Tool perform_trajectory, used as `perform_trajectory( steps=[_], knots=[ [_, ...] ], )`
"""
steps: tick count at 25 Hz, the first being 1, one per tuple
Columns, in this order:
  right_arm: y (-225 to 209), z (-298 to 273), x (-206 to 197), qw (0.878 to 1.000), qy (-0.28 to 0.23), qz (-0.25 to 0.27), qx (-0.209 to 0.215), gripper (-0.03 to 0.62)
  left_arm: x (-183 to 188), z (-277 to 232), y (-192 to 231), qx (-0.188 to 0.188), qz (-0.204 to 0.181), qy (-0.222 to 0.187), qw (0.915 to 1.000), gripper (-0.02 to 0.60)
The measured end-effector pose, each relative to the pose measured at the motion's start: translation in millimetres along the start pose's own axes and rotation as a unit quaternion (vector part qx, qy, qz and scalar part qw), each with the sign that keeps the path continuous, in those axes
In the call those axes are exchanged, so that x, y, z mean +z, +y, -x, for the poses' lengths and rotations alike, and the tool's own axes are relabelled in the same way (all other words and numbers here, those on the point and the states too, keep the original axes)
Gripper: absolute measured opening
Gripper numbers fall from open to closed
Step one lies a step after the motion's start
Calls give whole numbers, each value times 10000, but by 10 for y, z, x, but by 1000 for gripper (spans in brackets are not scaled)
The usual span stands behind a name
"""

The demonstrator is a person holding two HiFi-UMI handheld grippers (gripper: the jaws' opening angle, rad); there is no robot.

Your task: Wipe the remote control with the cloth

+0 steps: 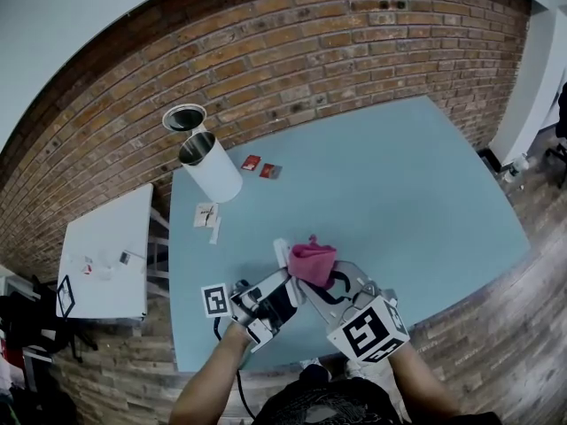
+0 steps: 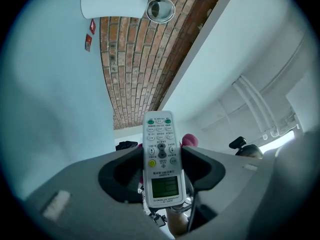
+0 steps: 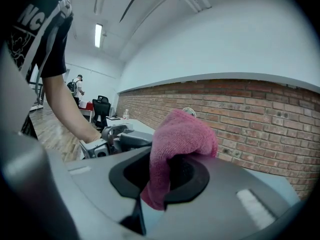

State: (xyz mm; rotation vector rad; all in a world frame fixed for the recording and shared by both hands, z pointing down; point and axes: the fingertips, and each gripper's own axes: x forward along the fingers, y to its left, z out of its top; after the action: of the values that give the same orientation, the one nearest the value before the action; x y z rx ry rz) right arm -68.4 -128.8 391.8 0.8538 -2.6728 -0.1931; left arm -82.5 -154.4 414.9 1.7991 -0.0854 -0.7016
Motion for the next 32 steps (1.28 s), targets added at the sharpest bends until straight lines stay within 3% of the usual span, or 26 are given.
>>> perform_trajectory(
  steps=[8,15,19,24,32],
  knots=[
    [89,132,-70,9997,-50,-241,67,63,275,16,92,385,-187,-844,9955,242],
    [127,172,-95,9951,-239,-939,198,63,441,34,57,588,-283,-1411,9878,242],
    [167,168,-200,9937,-265,-1060,239,63,513,8,39,666,-309,-1658,9834,242],
    [206,154,-196,9921,-318,-1180,293,63,501,-43,45,845,-441,-1650,9817,242],
    [148,210,60,9880,-582,-1371,405,63,471,-72,119,1327,-883,-1307,9785,242]
  ],
)
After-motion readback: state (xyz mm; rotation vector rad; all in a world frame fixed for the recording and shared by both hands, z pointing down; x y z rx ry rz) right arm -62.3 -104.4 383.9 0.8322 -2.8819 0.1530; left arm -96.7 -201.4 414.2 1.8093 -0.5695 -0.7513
